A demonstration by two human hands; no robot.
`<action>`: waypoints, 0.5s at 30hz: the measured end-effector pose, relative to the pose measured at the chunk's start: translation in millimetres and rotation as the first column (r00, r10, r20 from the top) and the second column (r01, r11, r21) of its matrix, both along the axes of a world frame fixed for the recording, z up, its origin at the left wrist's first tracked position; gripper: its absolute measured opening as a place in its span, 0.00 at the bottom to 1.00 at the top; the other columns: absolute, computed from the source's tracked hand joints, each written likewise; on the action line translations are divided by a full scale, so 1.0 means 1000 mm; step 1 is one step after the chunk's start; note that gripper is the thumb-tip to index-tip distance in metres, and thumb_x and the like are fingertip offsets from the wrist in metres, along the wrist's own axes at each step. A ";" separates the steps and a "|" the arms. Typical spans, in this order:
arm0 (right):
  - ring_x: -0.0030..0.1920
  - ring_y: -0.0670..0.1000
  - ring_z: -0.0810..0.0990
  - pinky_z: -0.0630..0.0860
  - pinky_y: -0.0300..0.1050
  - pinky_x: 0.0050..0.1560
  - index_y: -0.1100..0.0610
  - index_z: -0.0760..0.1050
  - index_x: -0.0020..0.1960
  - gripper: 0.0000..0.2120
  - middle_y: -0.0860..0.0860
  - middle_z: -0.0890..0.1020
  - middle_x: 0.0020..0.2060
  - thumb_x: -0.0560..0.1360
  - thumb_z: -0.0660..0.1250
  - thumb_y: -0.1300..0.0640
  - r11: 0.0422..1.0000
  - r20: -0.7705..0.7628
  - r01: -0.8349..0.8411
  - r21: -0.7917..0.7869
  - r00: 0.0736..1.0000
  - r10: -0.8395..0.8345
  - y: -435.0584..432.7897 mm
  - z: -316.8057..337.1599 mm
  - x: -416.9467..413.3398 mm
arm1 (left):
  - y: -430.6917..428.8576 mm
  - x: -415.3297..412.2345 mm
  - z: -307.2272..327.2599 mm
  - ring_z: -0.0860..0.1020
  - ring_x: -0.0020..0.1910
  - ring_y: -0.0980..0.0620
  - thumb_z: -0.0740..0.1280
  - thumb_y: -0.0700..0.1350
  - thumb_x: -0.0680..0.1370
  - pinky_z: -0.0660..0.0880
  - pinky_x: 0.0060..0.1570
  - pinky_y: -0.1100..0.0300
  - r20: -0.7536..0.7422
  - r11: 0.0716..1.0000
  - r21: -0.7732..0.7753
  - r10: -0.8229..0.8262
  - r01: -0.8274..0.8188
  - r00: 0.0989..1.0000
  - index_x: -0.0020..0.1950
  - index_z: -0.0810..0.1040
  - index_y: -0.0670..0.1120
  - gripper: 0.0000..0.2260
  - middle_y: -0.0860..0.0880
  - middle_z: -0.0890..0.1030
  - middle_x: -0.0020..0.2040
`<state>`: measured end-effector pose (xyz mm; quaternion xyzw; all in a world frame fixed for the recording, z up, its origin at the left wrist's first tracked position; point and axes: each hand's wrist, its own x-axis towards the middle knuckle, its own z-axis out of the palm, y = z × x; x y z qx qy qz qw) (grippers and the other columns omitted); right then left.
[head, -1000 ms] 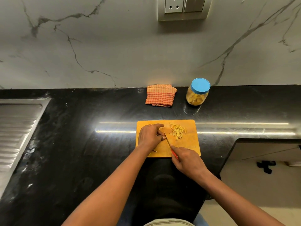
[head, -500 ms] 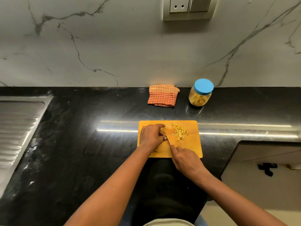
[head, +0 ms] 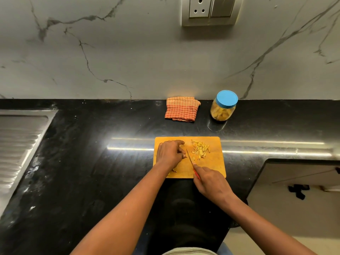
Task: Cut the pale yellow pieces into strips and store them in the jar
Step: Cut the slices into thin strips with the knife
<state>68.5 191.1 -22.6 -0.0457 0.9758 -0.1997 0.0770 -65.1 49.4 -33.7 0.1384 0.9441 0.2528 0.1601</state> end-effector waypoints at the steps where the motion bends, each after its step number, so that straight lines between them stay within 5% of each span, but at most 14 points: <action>1: 0.52 0.53 0.80 0.77 0.46 0.50 0.55 0.64 0.75 0.23 0.52 0.80 0.58 0.82 0.55 0.49 1.000 0.000 0.002 -0.006 1.000 -0.002 -0.001 0.000 -0.001 | 0.000 0.000 0.001 0.80 0.53 0.57 0.76 0.47 0.71 0.74 0.60 0.51 -0.001 1.000 0.000 0.002 -0.002 1.000 0.67 0.76 0.52 0.24 0.57 0.85 0.44; 15: 0.51 0.52 0.80 0.77 0.45 0.51 0.55 0.64 0.75 0.22 0.51 0.81 0.56 0.82 0.54 0.49 0.999 0.019 -0.036 -0.020 0.999 0.036 0.000 -0.001 -0.004 | 0.001 -0.010 0.007 0.81 0.47 0.58 0.80 0.49 0.67 0.78 0.53 0.55 -0.004 0.999 -0.029 0.038 -0.038 0.999 0.69 0.75 0.52 0.31 0.57 0.84 0.38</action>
